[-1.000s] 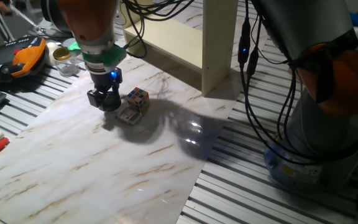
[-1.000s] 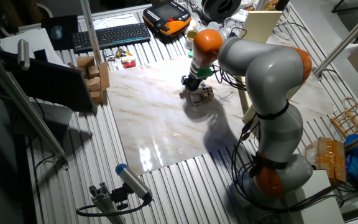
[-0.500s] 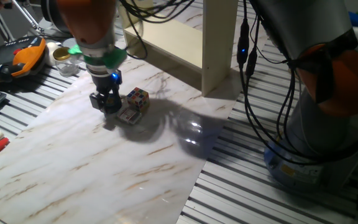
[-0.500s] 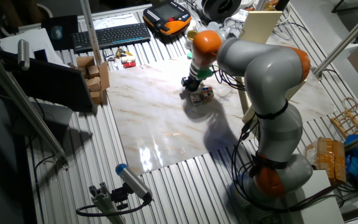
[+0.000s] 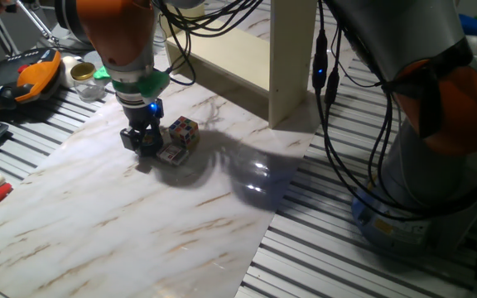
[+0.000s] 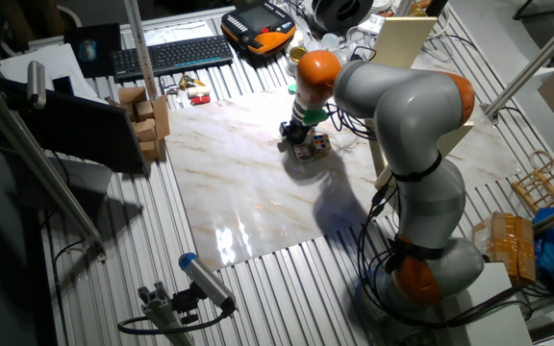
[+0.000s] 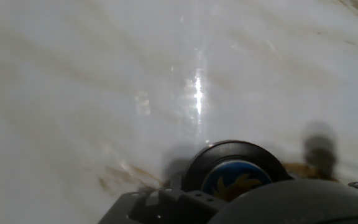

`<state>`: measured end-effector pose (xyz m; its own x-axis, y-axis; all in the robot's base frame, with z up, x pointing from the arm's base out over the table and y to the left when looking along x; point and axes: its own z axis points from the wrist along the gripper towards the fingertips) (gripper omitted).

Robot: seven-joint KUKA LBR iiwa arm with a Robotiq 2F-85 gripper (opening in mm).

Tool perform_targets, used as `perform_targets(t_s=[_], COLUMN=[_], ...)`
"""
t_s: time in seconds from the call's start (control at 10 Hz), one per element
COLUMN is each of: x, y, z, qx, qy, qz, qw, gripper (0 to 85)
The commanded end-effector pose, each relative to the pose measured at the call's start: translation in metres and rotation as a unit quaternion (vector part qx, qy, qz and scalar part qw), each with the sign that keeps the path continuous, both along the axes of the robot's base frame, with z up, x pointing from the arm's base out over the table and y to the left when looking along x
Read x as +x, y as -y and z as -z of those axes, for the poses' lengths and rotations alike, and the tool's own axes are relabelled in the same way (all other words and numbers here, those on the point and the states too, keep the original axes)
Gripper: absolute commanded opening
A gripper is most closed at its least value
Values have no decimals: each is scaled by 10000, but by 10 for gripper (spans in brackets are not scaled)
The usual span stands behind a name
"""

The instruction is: Take the object down from the shelf

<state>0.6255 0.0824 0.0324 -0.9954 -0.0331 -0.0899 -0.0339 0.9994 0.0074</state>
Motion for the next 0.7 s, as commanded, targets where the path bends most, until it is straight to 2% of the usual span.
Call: perform_targets(t_s=[0.0,0.2,0.4,0.6], x=[-2,-4,-6,-2], y=[-3,-2,0,4], z=[3,-2,-10,-10], qx=[-3,-13,34,119], qy=[21,59,73,34], qz=[22,75,83,98], qw=[10000,10000,9999,9999], gripper=[0,340,340,340])
